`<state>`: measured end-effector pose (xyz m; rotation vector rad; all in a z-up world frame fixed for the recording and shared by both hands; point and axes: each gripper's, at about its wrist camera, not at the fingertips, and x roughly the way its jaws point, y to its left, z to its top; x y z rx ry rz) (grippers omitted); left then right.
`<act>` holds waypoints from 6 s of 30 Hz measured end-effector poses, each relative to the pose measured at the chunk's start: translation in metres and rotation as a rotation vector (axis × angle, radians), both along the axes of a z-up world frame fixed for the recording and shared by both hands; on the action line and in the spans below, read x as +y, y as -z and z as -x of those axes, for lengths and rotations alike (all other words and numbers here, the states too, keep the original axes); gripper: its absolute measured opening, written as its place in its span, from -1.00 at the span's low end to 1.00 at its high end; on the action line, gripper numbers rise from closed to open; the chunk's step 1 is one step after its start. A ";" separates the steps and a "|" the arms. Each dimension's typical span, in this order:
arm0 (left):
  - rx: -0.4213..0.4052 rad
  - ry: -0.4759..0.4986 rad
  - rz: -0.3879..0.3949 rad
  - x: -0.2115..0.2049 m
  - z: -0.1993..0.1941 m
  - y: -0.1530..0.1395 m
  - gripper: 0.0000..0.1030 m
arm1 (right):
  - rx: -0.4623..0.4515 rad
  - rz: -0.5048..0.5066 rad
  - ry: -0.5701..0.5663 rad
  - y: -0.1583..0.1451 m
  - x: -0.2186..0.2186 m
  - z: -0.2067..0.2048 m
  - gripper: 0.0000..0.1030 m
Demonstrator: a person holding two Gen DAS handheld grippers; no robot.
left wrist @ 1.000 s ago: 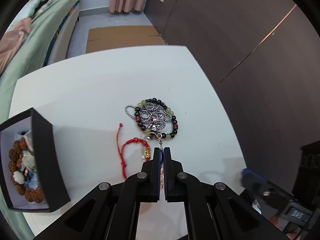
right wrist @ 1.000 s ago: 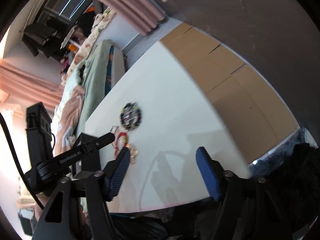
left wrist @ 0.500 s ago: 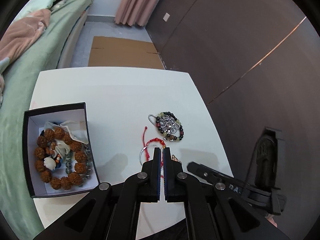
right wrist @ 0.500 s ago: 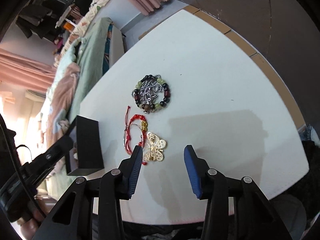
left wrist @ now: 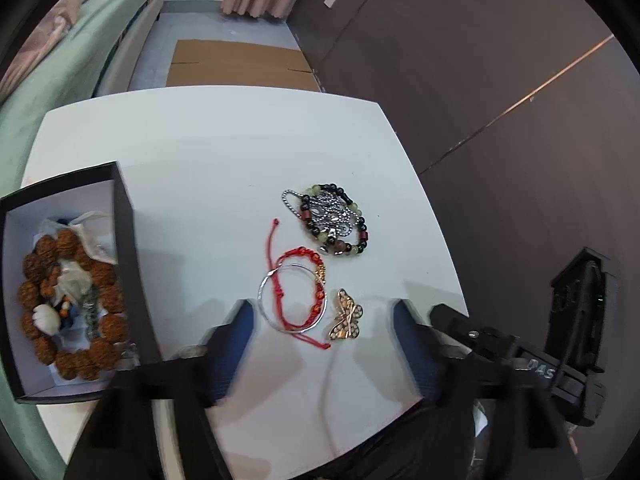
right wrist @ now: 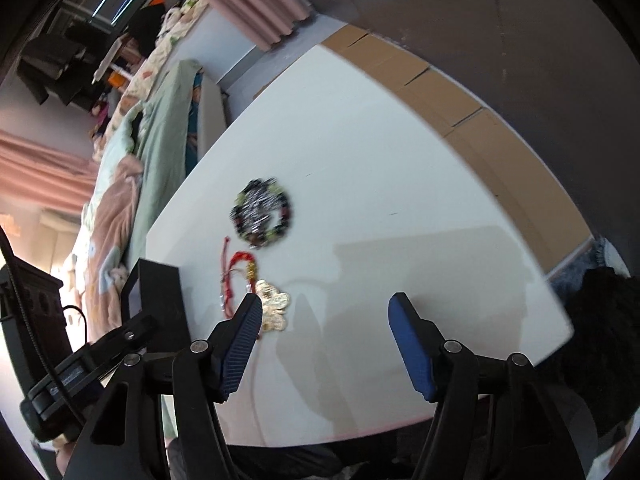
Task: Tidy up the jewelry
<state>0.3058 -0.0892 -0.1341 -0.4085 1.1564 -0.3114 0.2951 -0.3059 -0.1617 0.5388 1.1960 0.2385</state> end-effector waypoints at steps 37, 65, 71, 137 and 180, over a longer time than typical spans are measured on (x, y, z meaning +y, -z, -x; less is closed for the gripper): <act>-0.028 -0.062 -0.212 0.005 -0.008 0.004 -0.02 | -0.018 -0.008 -0.059 0.004 0.016 -0.008 0.29; -0.129 -0.223 -0.089 0.126 0.046 -0.041 -0.02 | -0.161 0.554 -0.600 0.010 0.123 -0.013 0.28; -0.117 -0.239 -0.077 0.140 0.048 -0.035 -0.02 | -0.173 0.536 -0.600 0.003 0.123 -0.023 -0.60; -0.292 -0.179 -0.035 0.102 0.093 -0.095 0.74 | -0.193 0.033 -0.112 -0.133 0.055 -0.002 0.62; -0.060 0.012 -0.184 -0.028 -0.025 0.038 -0.91 | -0.011 -0.005 -0.012 -0.025 -0.010 -0.058 0.61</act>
